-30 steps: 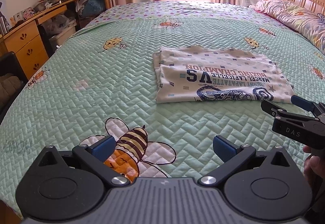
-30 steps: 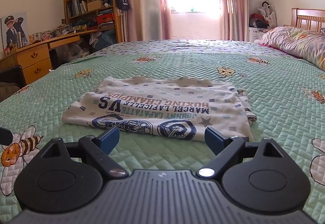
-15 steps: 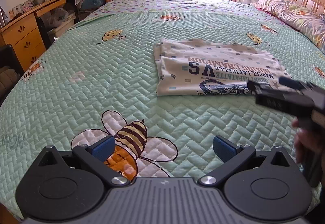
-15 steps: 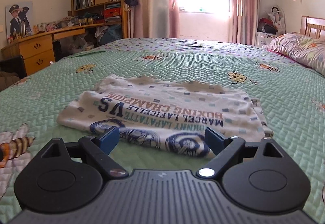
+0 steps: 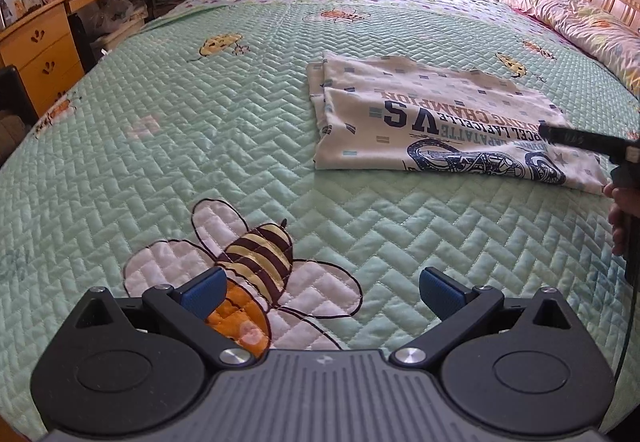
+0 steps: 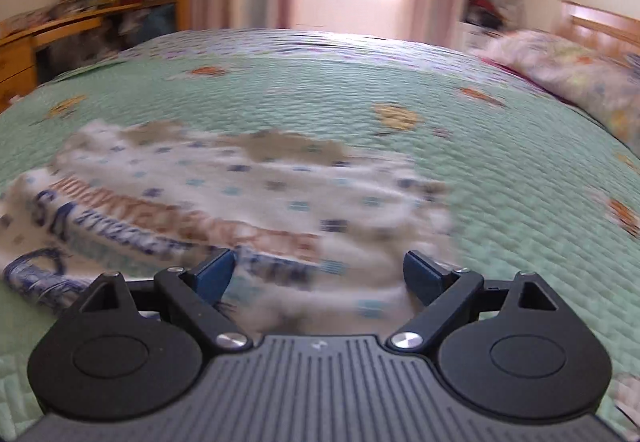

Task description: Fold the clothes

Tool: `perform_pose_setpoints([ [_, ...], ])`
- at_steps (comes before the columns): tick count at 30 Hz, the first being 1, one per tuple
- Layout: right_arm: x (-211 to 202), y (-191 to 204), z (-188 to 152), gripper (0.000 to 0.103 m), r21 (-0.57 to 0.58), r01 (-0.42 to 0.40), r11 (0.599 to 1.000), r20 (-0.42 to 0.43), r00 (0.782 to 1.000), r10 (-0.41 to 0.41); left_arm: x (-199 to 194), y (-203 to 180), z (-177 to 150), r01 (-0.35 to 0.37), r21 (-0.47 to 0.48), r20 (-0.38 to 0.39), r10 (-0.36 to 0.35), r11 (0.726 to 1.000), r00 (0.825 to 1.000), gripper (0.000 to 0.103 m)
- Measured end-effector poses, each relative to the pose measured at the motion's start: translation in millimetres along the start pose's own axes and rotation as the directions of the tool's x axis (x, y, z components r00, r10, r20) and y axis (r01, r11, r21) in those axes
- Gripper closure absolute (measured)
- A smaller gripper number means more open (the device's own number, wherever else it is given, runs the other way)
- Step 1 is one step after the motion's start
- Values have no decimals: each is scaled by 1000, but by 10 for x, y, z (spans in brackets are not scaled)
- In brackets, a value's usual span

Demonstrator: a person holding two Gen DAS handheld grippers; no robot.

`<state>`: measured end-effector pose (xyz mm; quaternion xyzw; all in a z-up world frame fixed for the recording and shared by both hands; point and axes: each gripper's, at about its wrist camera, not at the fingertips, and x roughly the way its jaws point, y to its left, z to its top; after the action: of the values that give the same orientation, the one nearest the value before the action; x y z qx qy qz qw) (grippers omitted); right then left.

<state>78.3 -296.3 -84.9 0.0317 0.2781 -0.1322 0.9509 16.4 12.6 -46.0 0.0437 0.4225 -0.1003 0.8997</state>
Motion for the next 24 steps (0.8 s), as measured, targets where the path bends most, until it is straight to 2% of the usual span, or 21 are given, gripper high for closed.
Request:
perform_pose_setpoints([
  [3,-52,191,175,11,-44,-99,994,71,992,102,60,-30,-16,7,15,-9,-7,1000,1000,1],
  [6,228,560,459,11,-107,-157,982,51,985,164,82,-1,-37,3,25,-14,-2,1000,1000,1],
  [10,885,754,709,11,-132,-161,978,-96,984,149,164,121,-78,-14,8,-39,14,1000,999,1],
  [12,1105,583,694,11,-121,-131,984,-174,979,109,224,196,-98,-23,-7,-52,23,1000,998,1],
  [13,1122,414,667,11,-95,-130,987,-181,977,112,255,232,-103,-22,-18,-56,21,1000,998,1],
  [15,1023,22,620,11,-23,-104,994,-167,981,98,291,264,-89,-16,-35,-48,14,999,999,1],
  [18,723,-408,513,11,71,57,996,-140,989,-47,323,218,5,8,-48,-22,-9,999,1000,1],
  [19,590,-472,455,11,103,45,994,-124,992,-32,329,186,60,28,-52,-7,-28,998,1000,1],
  [21,350,-423,355,11,95,-42,995,-86,995,51,353,90,202,75,-53,30,-73,996,997,1],
  [24,75,-88,142,11,-31,-108,994,-64,992,106,424,-99,427,131,-8,90,-129,991,988,1],
])
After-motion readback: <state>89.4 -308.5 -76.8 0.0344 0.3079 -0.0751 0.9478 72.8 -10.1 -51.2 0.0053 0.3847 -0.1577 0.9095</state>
